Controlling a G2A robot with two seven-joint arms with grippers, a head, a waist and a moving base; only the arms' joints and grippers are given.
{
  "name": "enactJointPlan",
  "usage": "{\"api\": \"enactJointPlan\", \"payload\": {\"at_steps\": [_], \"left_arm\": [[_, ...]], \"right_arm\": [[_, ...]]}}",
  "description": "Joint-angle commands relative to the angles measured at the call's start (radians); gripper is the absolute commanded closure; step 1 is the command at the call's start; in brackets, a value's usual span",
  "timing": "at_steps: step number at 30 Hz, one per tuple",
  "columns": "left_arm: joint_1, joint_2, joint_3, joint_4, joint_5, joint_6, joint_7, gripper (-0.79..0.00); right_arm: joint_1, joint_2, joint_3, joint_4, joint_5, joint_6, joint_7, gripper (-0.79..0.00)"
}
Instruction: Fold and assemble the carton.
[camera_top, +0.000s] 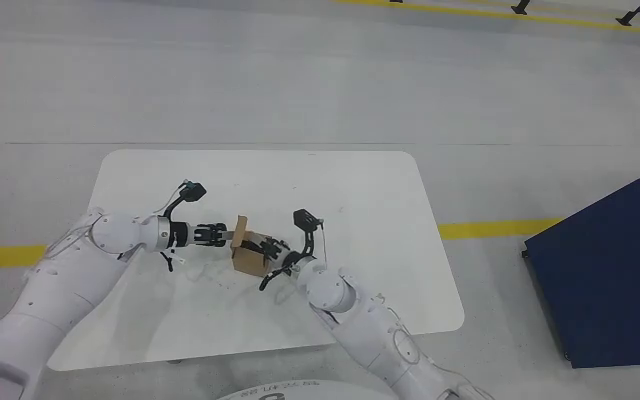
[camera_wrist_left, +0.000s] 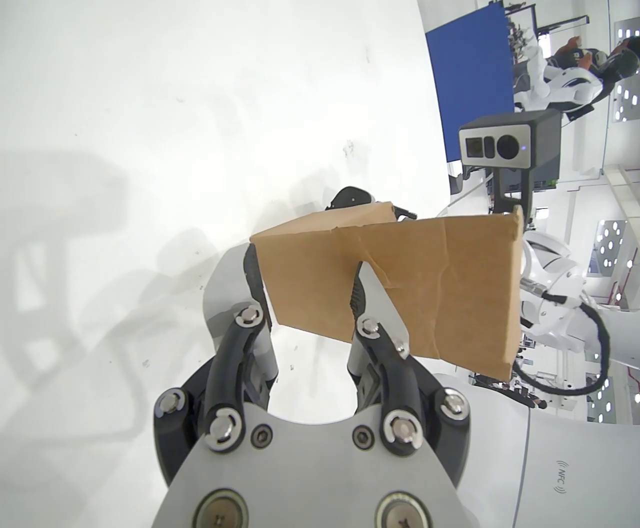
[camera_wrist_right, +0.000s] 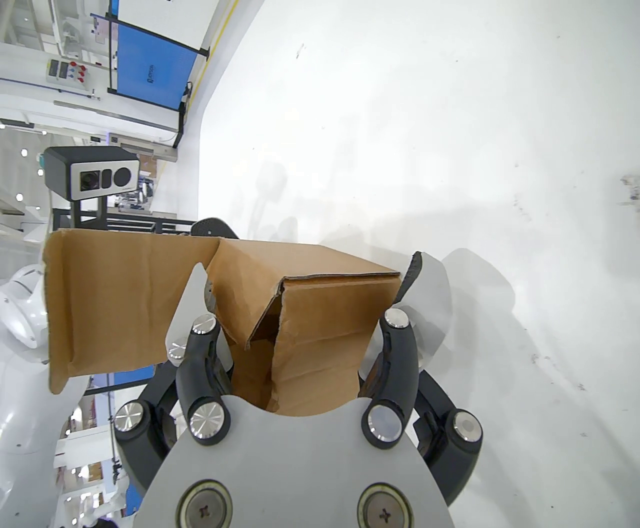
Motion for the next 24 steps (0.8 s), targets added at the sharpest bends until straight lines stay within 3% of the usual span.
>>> {"api": "enactJointPlan", "payload": {"at_steps": [1,5,10,17,24], "left_arm": [[0.000,0.000,-0.002,0.001,0.000,-0.002,0.000,-0.376],[0.001,0.000,-0.006,0.003,-0.001,-0.007,0.000,-0.366],[0.002,-0.001,-0.008,0.004,-0.002,-0.008,-0.004,-0.354],[0.003,-0.002,-0.010,0.005,0.002,-0.008,-0.003,-0.336],[0.004,-0.004,-0.010,0.006,0.007,-0.006,-0.004,-0.332]], "right_arm": [[-0.004,0.004,0.021,-0.004,0.036,-0.031,0.037,-0.773],[-0.020,0.019,0.064,-0.014,0.056,-0.089,0.134,-0.776],[-0.033,0.034,0.092,-0.025,0.022,-0.116,0.210,-0.637],[-0.027,0.026,0.043,-0.030,-0.058,-0.028,0.116,-0.622],[-0.018,0.021,0.021,-0.020,-0.069,-0.004,0.085,-0.613]]}}
